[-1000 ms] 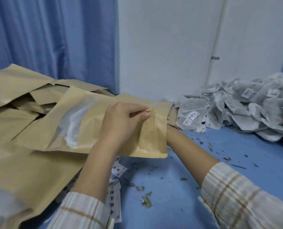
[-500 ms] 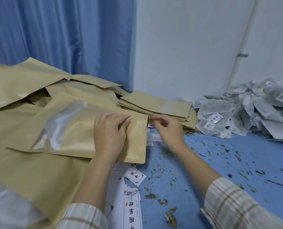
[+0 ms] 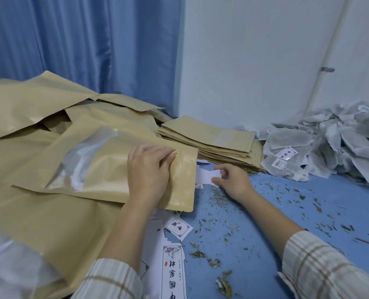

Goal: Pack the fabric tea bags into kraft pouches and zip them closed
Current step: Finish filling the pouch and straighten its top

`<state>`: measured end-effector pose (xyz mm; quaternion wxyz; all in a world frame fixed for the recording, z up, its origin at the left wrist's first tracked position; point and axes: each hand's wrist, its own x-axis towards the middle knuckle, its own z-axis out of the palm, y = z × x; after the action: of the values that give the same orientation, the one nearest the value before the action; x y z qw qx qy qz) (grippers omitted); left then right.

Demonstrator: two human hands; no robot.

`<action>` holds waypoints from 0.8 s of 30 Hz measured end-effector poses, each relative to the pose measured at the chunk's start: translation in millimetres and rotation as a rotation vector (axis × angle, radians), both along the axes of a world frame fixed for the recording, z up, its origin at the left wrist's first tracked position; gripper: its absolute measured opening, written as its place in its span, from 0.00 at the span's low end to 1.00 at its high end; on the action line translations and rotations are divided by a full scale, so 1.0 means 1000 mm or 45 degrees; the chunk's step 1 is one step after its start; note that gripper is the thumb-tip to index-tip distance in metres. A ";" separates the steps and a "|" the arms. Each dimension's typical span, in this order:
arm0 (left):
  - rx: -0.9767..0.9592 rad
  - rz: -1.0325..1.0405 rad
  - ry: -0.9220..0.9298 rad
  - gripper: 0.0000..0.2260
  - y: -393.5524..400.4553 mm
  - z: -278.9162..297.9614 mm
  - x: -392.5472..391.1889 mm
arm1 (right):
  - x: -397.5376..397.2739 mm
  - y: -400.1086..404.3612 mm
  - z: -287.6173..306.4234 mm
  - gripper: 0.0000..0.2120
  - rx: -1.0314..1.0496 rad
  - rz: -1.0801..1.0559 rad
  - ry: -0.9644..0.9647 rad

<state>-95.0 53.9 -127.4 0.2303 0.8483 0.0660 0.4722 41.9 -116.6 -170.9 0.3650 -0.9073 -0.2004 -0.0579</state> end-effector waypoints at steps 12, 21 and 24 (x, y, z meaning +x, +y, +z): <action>-0.023 -0.012 -0.040 0.06 -0.009 0.002 0.001 | -0.026 -0.061 0.027 0.02 0.340 -0.084 -0.071; -0.076 -0.245 -0.072 0.06 -0.051 0.007 -0.001 | -0.063 -0.057 0.055 0.06 0.572 0.355 0.304; -0.125 -0.428 -0.058 0.06 -0.078 0.008 -0.003 | -0.067 -0.043 0.056 0.06 0.592 0.187 0.276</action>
<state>-98.3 -24.1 -119.7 0.3486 0.8242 -0.0591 0.4423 -24.7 -159.3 -114.5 0.5863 -0.7829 -0.2068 0.0218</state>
